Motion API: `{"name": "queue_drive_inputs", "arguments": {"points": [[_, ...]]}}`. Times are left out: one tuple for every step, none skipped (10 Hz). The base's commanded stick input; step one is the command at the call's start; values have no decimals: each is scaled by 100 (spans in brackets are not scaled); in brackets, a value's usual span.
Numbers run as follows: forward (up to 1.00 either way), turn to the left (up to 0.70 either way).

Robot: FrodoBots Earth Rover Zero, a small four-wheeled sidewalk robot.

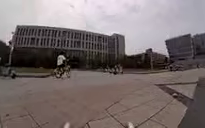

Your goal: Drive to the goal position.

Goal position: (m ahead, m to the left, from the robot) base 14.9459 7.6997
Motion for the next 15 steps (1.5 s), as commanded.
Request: {"name": "queue_drive_inputs", "arguments": {"points": [[50, -25], [50, -25], [50, -25], [50, -25], [50, -25], [50, -25], [50, -24], [50, -10], [50, 0], [50, 0], [50, 0], [50, 0], [50, 0], [50, 0], [50, 0]]}}
